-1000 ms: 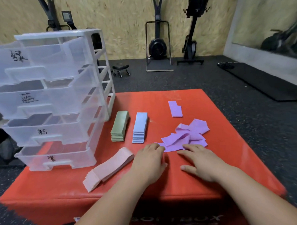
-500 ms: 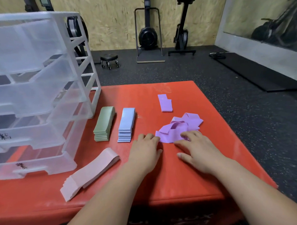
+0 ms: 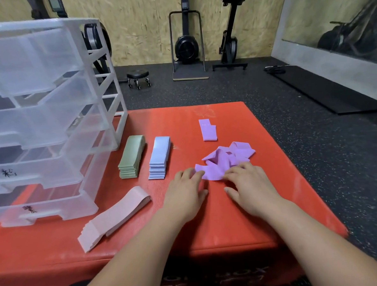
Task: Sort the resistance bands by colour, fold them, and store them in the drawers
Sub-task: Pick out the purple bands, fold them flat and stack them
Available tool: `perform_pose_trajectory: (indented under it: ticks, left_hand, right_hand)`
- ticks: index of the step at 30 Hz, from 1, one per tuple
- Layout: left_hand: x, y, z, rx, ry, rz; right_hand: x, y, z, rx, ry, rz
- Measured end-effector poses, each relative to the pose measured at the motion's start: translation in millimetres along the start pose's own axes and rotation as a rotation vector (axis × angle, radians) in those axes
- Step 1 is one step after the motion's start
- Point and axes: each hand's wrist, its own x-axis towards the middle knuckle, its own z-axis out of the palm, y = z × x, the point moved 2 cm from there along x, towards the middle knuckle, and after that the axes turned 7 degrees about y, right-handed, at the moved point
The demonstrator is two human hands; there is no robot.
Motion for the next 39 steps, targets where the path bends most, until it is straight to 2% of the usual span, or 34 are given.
perform_pose_trajectory:
  ticks: [2,5,7,11,13,16,18,20,23,29,36,39]
  left_hand:
    - [1,0,-1,-0.053,-0.036,-0.010]
    - [3,2,-7,-0.012,-0.030,0.020]
    - [3,4,-10,0.008,0.007,0.048]
    - [3,6,-14,-0.054,0.094,0.036]
    - [6,5,-18,-0.197,0.129,-0.017]
    - [13,6,-37,-0.565,0.203,-0.150]
    - [17,9,-53,-0.770,0.214,-0.197]
    - [16,13,-66,-0.908,0.212,-0.211]
    - [14,15,-72,-0.953,0.221,-0.218]
    - [12,6,-70,-1.076,0.201,-0.317]
    - [10,3,-73,-0.997,0.295,-0.320]
    - [9,1,-75,-0.988,0.301,-0.316]
  right_hand:
    - [2,-5,-8,0.140,0.081,-0.008]
    - [1,-9,-16,0.269,0.164,0.045]
    - [0,-10,-18,0.357,0.190,0.090]
    - [4,-3,-23,0.718,0.223,0.264]
    - [7,4,-28,0.831,0.260,0.335]
    - [9,15,-37,0.926,0.322,0.412]
    - [8,21,-41,0.985,0.283,0.429]
    - [6,23,-43,1.024,0.197,0.409]
    - [4,22,-46,1.073,0.113,0.361]
    - [1,26,-46,1.165,0.102,0.366]
    - [-1,30,-42,0.867,0.068,0.244]
    - [-2,31,-44,0.839,0.070,0.207]
